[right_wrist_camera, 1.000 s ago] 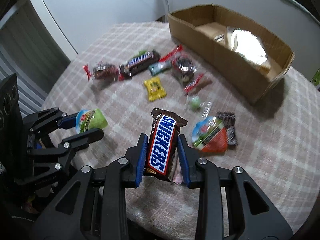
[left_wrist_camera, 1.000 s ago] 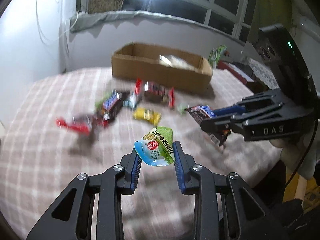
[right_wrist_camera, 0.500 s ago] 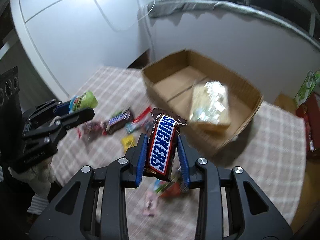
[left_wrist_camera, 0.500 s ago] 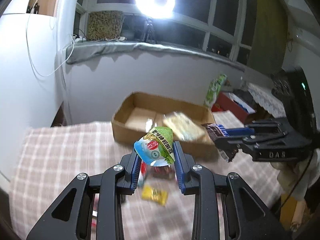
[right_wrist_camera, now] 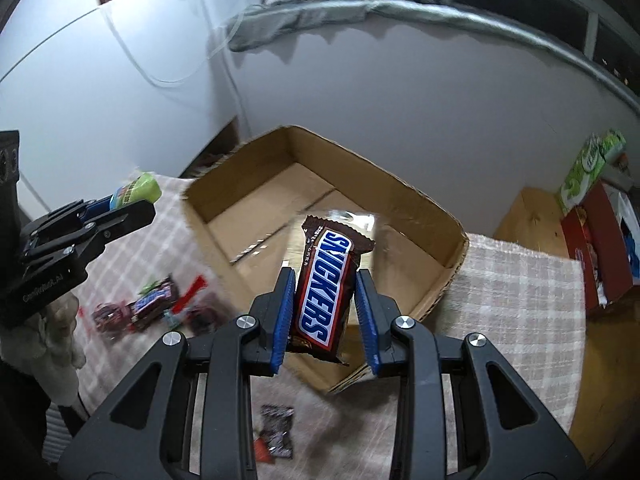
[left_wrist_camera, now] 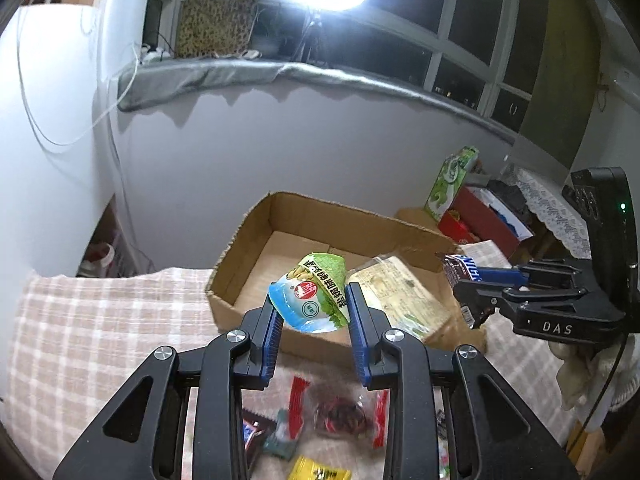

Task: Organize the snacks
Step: 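Drop the Snickers bar in the box with the right tool while the left tool drops the jelly cup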

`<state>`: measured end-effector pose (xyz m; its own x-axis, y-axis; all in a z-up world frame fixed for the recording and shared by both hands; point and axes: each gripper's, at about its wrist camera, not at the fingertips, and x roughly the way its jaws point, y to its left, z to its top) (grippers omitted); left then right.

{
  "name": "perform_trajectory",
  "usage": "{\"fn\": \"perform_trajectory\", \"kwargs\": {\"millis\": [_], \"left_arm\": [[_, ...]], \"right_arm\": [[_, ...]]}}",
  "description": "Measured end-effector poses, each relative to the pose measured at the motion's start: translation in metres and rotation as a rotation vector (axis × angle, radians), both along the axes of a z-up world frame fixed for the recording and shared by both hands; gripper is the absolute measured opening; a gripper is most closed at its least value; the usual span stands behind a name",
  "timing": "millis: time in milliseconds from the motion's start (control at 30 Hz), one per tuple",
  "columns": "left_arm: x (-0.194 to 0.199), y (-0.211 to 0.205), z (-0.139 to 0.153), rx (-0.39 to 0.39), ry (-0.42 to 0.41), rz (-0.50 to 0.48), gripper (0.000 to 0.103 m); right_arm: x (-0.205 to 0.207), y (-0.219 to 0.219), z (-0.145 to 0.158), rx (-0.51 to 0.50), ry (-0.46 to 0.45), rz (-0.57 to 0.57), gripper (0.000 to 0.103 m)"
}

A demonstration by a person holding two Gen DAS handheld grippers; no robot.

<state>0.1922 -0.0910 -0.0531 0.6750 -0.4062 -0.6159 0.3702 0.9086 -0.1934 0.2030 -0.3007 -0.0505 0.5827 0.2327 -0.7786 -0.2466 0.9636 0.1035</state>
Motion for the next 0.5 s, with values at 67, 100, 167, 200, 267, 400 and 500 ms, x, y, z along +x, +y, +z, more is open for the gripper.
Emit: {"fn": "perform_trajectory", "kwargs": {"millis": [67, 100, 167, 200, 267, 400, 500], "left_arm": [[0.007, -0.006, -0.006, 0.000, 0.015, -0.003, 0.029], [0.009, -0.009, -0.007, 0.003, 0.018, -0.005, 0.029], [0.013, -0.015, -0.012, 0.008, 0.027, -0.012, 0.029], [0.015, -0.016, -0.013, 0.008, 0.032, -0.016, 0.029], [0.019, -0.020, -0.018, 0.003, 0.045, -0.035, 0.029], [0.026, -0.026, -0.021, 0.017, 0.044, -0.033, 0.030], [0.030, -0.027, -0.021, 0.007, 0.056, -0.032, 0.033]], "right_arm": [[0.008, -0.004, -0.010, -0.003, 0.020, -0.016, 0.032], [0.012, -0.006, -0.016, -0.005, 0.030, -0.024, 0.032], [0.017, -0.009, -0.023, -0.007, 0.043, -0.036, 0.032], [0.019, -0.010, -0.026, -0.007, 0.048, -0.041, 0.032], [0.021, -0.013, -0.030, -0.008, 0.054, -0.050, 0.032], [0.023, -0.015, -0.034, -0.021, 0.060, -0.054, 0.032], [0.024, -0.014, -0.033, -0.025, 0.057, -0.052, 0.032]]}}
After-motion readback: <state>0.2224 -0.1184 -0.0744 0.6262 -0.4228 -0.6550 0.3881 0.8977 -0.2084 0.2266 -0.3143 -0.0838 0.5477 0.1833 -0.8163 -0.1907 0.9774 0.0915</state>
